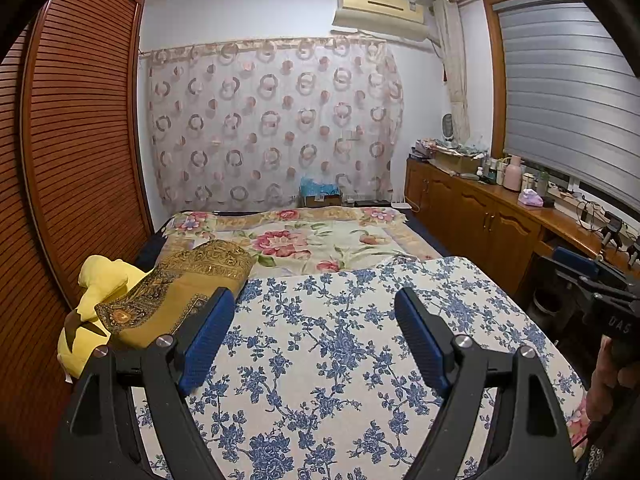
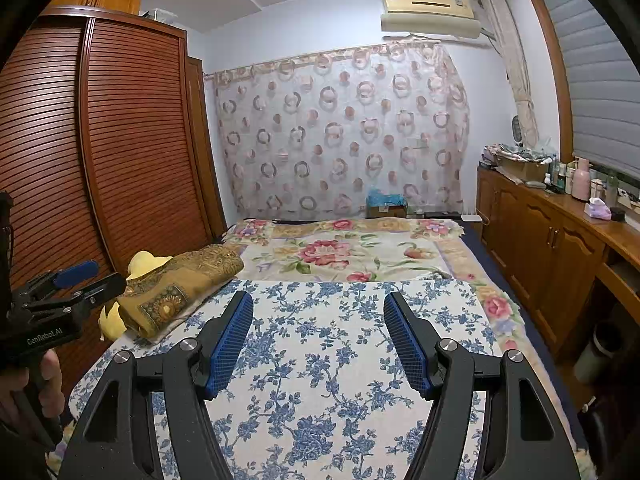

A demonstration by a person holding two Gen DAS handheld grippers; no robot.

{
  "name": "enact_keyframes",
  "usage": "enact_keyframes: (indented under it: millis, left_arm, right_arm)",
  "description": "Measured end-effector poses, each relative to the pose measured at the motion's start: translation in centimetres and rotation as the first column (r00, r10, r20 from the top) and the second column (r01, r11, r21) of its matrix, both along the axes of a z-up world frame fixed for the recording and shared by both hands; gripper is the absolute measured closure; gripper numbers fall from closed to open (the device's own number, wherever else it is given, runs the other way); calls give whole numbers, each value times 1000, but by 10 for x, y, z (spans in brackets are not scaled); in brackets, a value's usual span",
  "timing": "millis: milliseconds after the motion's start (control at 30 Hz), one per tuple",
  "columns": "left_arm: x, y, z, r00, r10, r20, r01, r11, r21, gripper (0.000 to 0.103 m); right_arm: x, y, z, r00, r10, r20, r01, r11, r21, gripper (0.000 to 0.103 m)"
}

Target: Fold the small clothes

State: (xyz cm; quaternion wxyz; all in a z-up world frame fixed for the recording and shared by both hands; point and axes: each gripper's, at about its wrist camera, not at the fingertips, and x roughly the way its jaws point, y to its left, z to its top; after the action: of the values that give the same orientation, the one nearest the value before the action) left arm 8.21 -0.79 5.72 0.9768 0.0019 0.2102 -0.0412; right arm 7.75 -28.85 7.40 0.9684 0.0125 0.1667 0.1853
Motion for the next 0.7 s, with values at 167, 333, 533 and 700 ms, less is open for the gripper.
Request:
enact_keyframes:
  millis: [167, 333, 533, 700]
  left_arm:
    - [0, 0, -1, 1000, 0, 0, 0, 1000, -1, 20]
    - [0, 1, -1, 1000, -1, 1, 1, 1000, -1, 20]
    - [-1, 1, -2, 1000, -1, 1, 1, 1000, -3, 20]
    - [-1, 1, -3, 1000, -1, 1, 1, 1000, -2, 20]
  right_arm:
    - [0, -1, 0, 1000, 3, 1, -3, 1000, 0, 33]
    - [1, -3, 0, 1000, 4, 2, -4, 1000, 0, 33]
    - [2, -6, 0, 1000, 4, 2, -4, 1000, -2, 33]
    - [3, -7, 1, 1000, 7, 1, -7, 1000, -3, 33]
